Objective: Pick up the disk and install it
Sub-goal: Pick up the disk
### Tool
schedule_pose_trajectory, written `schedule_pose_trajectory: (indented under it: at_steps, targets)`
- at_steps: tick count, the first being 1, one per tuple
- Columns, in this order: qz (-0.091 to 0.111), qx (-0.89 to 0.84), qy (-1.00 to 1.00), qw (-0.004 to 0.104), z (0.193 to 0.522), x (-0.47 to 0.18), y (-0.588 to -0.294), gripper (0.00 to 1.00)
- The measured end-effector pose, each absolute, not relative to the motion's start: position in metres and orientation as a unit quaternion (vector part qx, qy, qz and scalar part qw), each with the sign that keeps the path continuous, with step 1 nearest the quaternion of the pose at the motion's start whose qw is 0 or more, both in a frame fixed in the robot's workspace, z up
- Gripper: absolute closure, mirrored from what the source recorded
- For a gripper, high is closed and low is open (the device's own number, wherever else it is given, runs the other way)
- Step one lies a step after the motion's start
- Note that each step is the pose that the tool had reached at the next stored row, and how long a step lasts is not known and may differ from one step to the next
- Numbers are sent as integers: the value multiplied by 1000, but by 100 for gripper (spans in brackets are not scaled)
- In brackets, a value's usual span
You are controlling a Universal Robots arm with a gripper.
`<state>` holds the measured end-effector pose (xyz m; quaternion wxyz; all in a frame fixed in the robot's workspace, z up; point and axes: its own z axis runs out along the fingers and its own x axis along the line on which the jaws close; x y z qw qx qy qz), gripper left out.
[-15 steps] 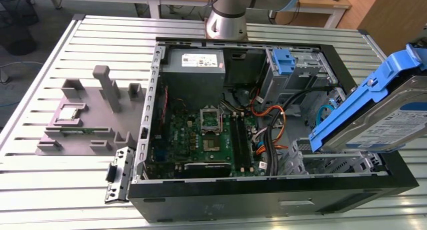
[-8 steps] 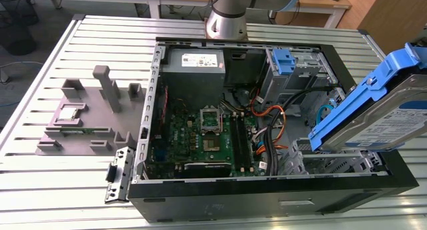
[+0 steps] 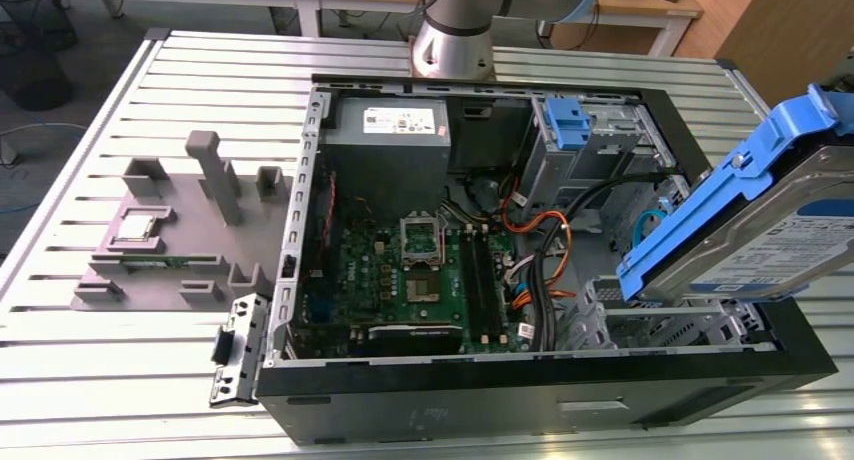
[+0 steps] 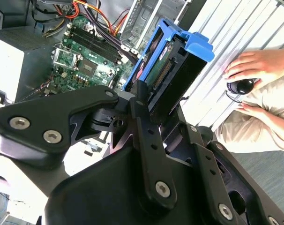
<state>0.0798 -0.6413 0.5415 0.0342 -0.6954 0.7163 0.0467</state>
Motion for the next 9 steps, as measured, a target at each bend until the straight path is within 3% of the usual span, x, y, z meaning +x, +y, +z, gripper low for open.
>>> schedule_pose_trajectory:
  at_steps: [9]
  targets:
    - [47,-695,716,34,541,80,-640,65]
